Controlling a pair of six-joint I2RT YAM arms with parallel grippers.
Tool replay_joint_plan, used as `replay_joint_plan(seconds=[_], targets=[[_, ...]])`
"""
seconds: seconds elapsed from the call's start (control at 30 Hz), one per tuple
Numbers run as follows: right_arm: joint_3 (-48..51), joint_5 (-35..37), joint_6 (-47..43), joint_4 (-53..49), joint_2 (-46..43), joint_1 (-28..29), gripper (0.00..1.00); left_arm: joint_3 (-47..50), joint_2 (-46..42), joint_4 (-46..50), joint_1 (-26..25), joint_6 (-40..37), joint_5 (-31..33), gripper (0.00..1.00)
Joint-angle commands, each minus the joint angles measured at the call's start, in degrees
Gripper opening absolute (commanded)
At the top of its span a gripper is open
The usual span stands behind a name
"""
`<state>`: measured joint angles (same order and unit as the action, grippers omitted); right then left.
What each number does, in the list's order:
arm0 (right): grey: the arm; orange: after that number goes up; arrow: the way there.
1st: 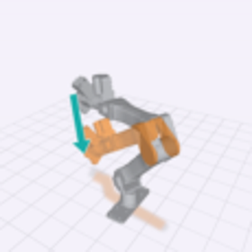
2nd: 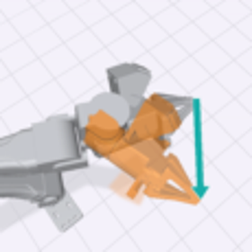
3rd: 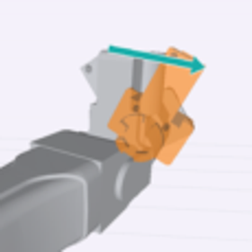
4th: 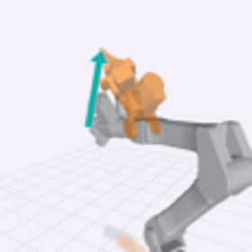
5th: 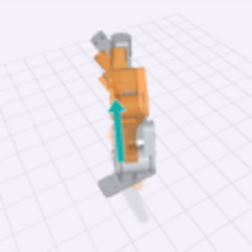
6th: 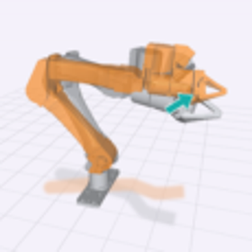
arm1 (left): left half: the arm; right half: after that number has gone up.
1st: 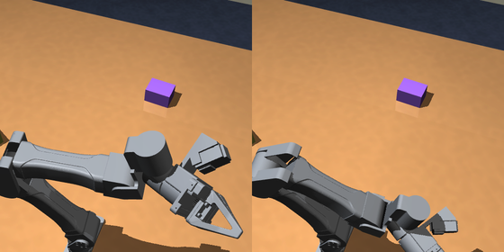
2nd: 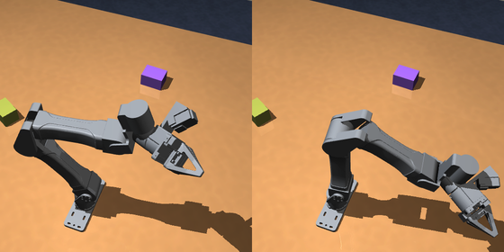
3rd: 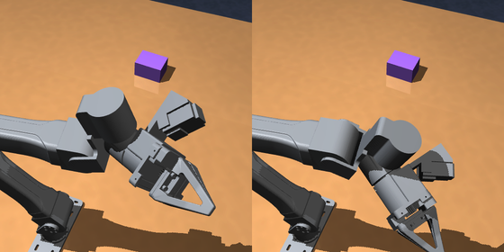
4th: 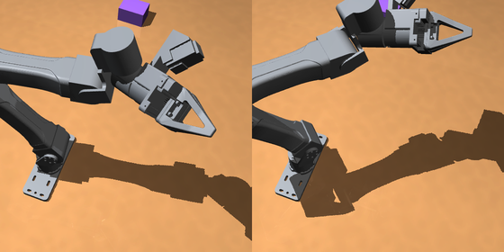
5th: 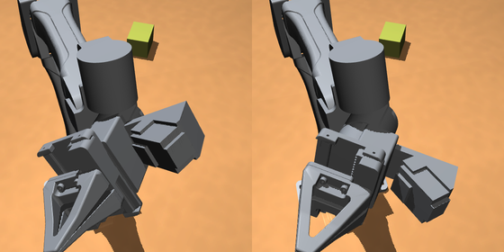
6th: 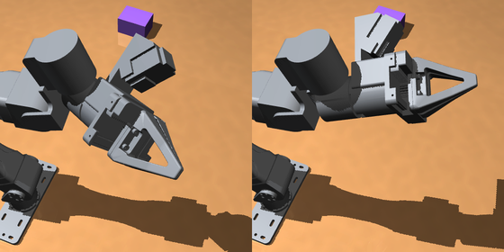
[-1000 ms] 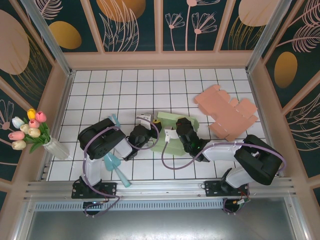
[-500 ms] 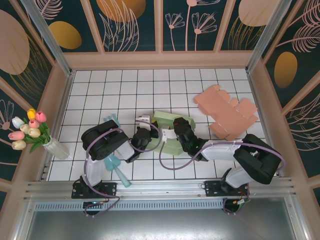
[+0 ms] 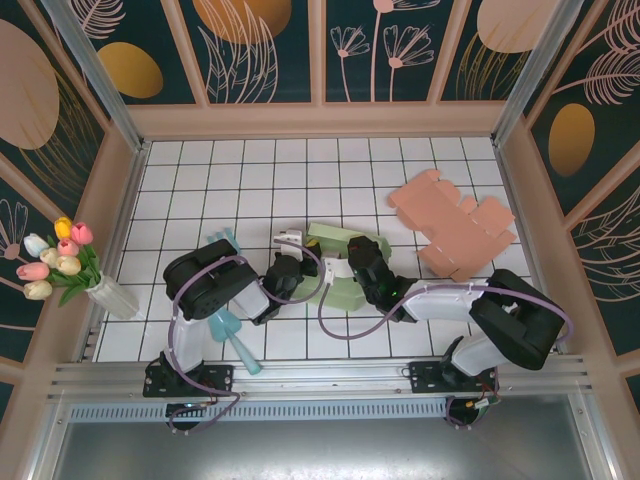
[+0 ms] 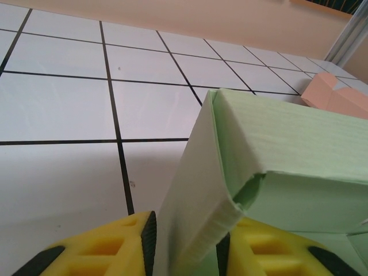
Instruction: Fold the paper box
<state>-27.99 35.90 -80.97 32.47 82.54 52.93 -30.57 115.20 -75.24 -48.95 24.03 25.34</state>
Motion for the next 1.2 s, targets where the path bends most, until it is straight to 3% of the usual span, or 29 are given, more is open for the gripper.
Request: replay_joint_plan(seconds=[0.0, 0.3, 0.37, 0.47, 0.63, 0.77, 0.93, 1.17], targets=[[0.79, -4.67, 1.16, -5.96, -0.3, 1.21, 0.0, -1.25, 1.6, -0.81, 0.71, 0.14, -0.66, 0.36], [0.74, -4.9, 1.35, -5.74, 0.11, 1.39, 0.0, -5.1, 4.56, 2.15, 1.25, -1.94, 2.96, 0.3], [0.74, -4.8, 1.43, -5.84, 0.1, 1.39, 0.0, -6.11, 5.11, 3.36, 1.24, -2.09, 4.19, 0.17], [0.66, -4.08, 1.43, -5.33, 0.15, 1.32, 0.0, -7.55, 4.51, 9.45, 1.27, 0.12, 12.73, 0.0], [0.13, -3.82, 1.6, -5.05, 0.16, 0.87, 0.0, -5.83, 3.0, 10.11, 1.3, -1.21, 18.35, 0.0], [0.05, -3.74, 2.26, -4.96, 0.41, 0.89, 0.0, -5.21, 2.16, 10.21, 1.23, -1.91, 16.88, 0.0], [-0.67, -4.16, 4.39, -6.12, 0.22, 0.77, 0.0, -3.3, 1.95, 6.78, 1.26, -2.23, 11.57, 0.29], [-0.6, -4.23, 4.41, -7.33, -0.22, 0.69, 0.0, -2.72, 3.57, 4.95, 1.57, -2.52, 9.34, 0.36]])
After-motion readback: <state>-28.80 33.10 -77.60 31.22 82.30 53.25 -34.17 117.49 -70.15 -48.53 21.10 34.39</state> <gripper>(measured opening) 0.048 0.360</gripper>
